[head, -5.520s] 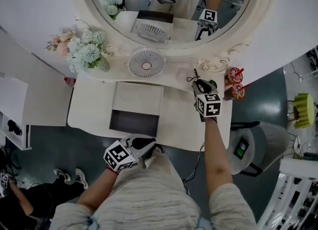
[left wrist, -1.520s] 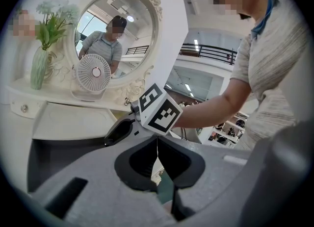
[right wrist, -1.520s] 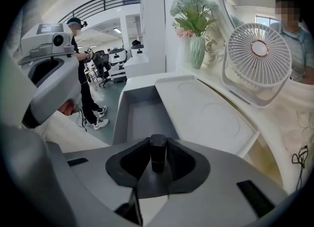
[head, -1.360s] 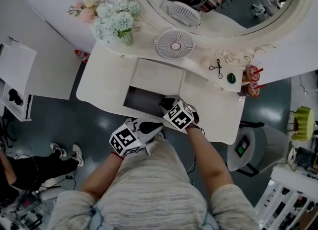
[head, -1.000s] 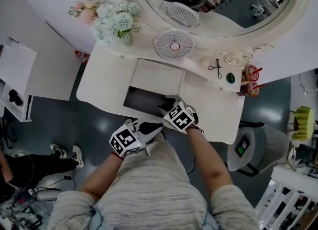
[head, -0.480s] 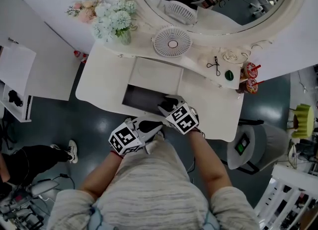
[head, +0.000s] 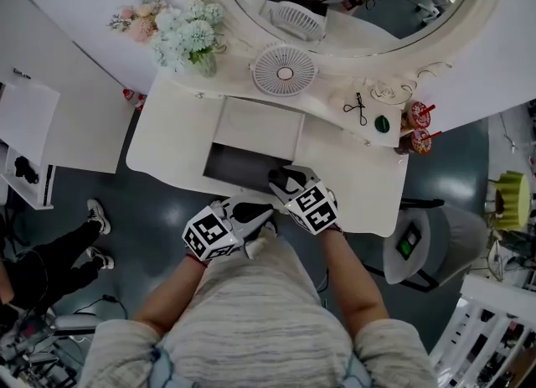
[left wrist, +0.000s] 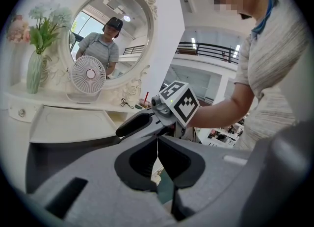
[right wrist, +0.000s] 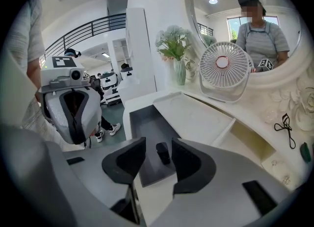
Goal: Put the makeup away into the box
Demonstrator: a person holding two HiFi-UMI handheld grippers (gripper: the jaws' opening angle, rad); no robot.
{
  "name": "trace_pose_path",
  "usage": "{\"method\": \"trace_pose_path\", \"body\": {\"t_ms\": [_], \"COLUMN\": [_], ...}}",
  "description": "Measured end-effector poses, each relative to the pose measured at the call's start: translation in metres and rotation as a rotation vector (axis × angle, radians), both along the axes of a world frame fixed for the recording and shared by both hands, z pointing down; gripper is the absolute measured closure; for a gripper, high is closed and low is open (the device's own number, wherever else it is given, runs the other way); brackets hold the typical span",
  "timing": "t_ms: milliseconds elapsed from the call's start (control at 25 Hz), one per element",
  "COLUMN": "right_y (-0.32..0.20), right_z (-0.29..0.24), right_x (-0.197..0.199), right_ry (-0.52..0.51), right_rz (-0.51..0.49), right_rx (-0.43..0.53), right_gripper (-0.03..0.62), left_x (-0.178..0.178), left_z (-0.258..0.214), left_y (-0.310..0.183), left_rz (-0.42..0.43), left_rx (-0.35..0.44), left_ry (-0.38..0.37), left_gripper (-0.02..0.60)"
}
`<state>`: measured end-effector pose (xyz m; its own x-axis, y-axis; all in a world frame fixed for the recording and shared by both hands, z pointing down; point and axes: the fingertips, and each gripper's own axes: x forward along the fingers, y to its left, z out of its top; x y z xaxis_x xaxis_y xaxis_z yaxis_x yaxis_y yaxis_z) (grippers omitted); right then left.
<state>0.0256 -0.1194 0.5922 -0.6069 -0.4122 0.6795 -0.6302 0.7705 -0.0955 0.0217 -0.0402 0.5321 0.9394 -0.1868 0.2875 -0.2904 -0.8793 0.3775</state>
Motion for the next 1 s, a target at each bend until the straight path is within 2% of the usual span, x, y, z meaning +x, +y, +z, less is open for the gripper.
{"method": "trace_pose_path", "body": {"t_ms": [680, 840, 1000], "right_y": [0.023, 0.026, 0.034], "right_z": [-0.023, -0.029, -0.038], "right_x": [0.026, 0.035, 0.045], "right_ry": [-0.086, -0.099, -0.135], "right_rz": [0.113, 0.153, 0.199], "right_rx": [0.018, 0.031, 0.044], "right_gripper": [0.453, 0.479, 0.538], "left_x": [0.012, 0.016, 0.017], "left_z": [-0.005, -0.008, -0.008], "left_y": [0.004, 0.004, 0.006], "left_rz": [0.011, 0.017, 0.02], "left_rx": [0.018, 0.025, 0.026], "left_ry": [-0.005, -0.005, -0.008], "left_gripper": [0.568, 0.568, 0.568]}}
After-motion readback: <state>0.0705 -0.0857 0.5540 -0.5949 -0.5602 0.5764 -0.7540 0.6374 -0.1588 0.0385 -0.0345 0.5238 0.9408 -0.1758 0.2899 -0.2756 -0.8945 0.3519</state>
